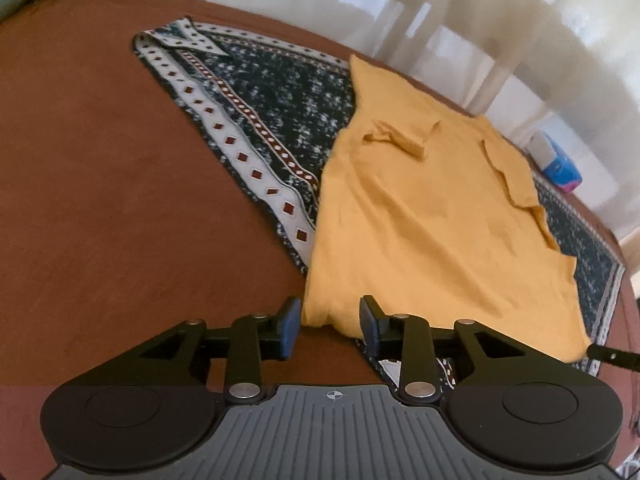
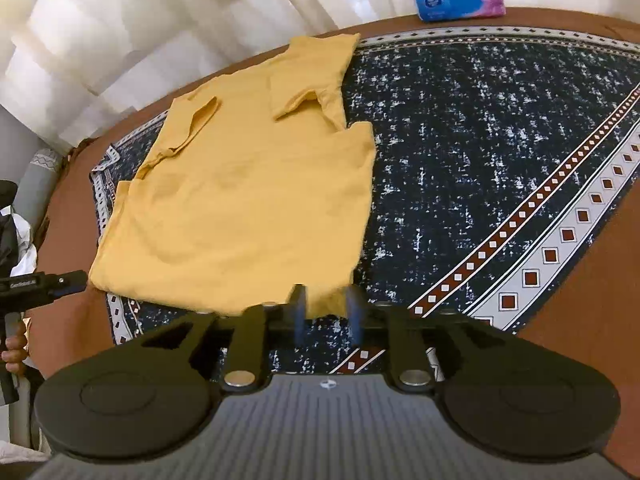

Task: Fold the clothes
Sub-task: 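Pinch the hem again with the right gripper while the left gripper holds it, then open both grippers and move them to the collar edge of the shirt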

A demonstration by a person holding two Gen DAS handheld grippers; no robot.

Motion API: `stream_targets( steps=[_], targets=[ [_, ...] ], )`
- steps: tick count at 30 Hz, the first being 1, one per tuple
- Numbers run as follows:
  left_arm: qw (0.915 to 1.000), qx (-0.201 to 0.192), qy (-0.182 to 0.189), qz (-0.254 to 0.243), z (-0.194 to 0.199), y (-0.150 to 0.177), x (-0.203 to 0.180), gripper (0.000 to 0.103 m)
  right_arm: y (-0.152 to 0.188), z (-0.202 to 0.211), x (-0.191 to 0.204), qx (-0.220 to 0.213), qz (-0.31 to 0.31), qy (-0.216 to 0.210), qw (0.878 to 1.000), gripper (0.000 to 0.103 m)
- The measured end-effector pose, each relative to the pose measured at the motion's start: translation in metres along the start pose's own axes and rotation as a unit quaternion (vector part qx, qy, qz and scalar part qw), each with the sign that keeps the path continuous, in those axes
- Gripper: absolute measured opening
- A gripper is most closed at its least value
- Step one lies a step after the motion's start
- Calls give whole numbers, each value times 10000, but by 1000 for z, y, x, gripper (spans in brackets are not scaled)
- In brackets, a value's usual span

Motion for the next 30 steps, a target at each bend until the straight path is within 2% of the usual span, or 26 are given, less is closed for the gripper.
stream_targets(
  steps=[6,7,9,10,12,13,16,23,30],
  targets=[
    [9999,40,-106,-98,-10,-2,-6,50,2,-6,-3,-5,-79,1,10000,38],
    [9998,34,-133,-107,-11,-3,-6,44,2,-7,-4,-5,-92,1,10000,38],
    [9996,59,-203,-166,-12,-4,-4,9,3,-9,-5,-7,-118,1,9999,37],
    [9996,68,-194,-170,-13,-5,-3,6,3,-10,-5,-8,-131,1,9999,35],
    [9999,65,-76,-102,-11,-5,0,2,3,-14,-6,46,-161,-23,9999,19],
    [10000,49,-28,-76,-9,-6,0,1,3,-14,-6,86,-208,-52,9997,12],
    [10000,-39,37,-75,2,-7,2,0,-1,-12,-4,184,-244,-161,9994,9],
    [9994,-194,118,-250,28,-5,1,0,-8,7,11,310,10,-388,9988,8],
    [9995,-25,131,-302,37,19,12,0,10,15,18,586,79,-508,9970,8]
  ],
)
Point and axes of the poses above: each gripper's, at about its wrist camera, not at the fingertips, and z roughly against the way its jaws point, x to its left, y to its underside, the point moved 6 cm from there along -z, roughly the way its jaws point, and after that the axes turned 15 degrees about -y, right-handed, at the moved point
